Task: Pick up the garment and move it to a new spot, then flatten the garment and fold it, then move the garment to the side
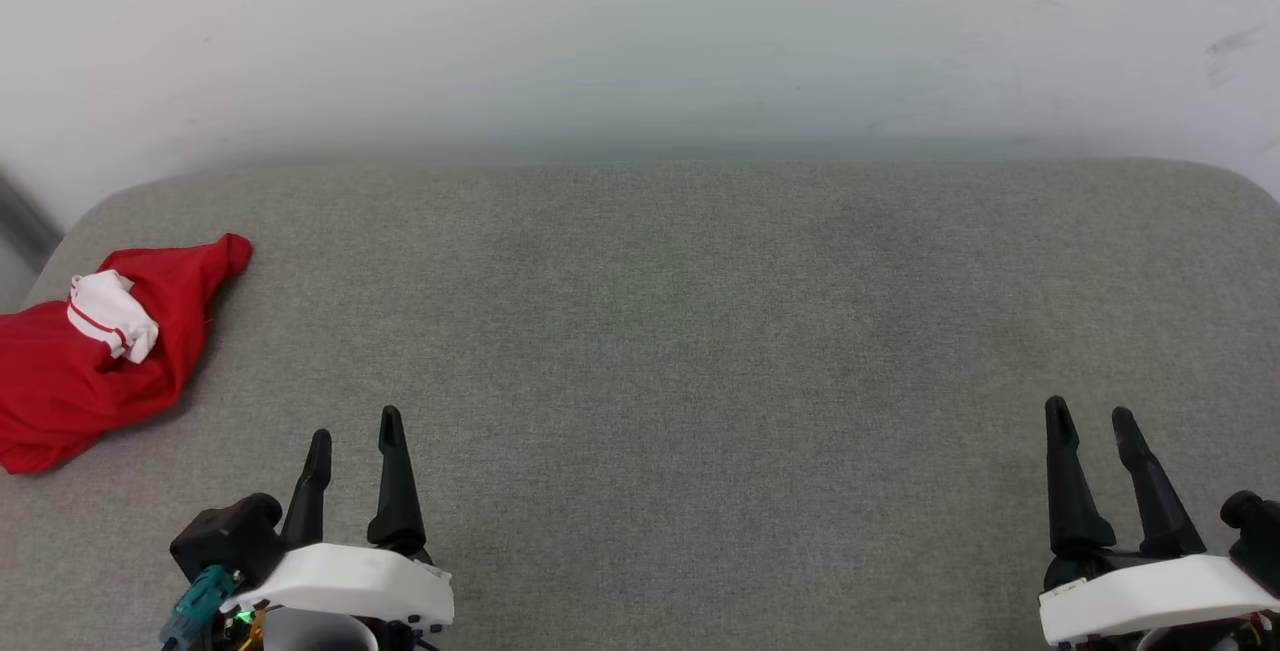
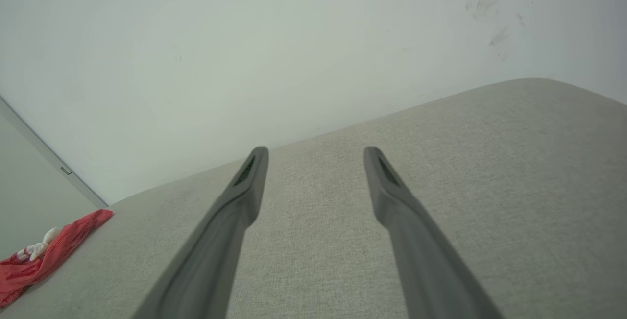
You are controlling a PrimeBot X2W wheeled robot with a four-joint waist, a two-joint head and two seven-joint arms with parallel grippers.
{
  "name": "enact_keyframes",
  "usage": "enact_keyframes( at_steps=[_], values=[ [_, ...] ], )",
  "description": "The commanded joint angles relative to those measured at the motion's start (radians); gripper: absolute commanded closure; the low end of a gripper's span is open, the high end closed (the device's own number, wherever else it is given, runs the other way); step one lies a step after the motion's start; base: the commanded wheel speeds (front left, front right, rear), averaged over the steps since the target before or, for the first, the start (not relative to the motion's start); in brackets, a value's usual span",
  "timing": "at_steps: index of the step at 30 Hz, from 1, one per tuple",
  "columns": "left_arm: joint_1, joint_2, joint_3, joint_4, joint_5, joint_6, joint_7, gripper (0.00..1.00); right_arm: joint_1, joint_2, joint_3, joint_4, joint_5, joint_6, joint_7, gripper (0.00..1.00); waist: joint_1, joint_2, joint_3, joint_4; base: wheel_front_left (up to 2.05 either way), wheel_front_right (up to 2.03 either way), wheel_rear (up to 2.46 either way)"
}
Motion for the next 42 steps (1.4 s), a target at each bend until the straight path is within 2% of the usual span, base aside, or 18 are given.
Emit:
enact_keyframes(
  at_steps=[1,21,42],
  values=[
    [0.003,0.004,-0.003,-0.013,0.029,0.004,-0.011,0.0,0.005,-0.001,0.001,-0.016,-0.03,0.0,-0.011,0.0,0.0,0.0,0.0,0.001,0.0,0.0,0.0],
    [0.03,-0.003,-0.009,-0.018,0.206,-0.005,-0.056,0.0,0.039,-0.001,0.011,-0.043,-0.204,0.0,-0.057,0.0,-0.0001,0.0,0.008,0.002,0.0,0.0,0.0],
    [0.052,-0.006,-0.014,-0.01,0.325,-0.005,-0.097,0.0,0.064,-0.001,0.027,-0.054,-0.31,0.0,-0.095,0.0,-0.0001,0.0,0.005,0.0,0.0,0.0,0.0]
  ],
)
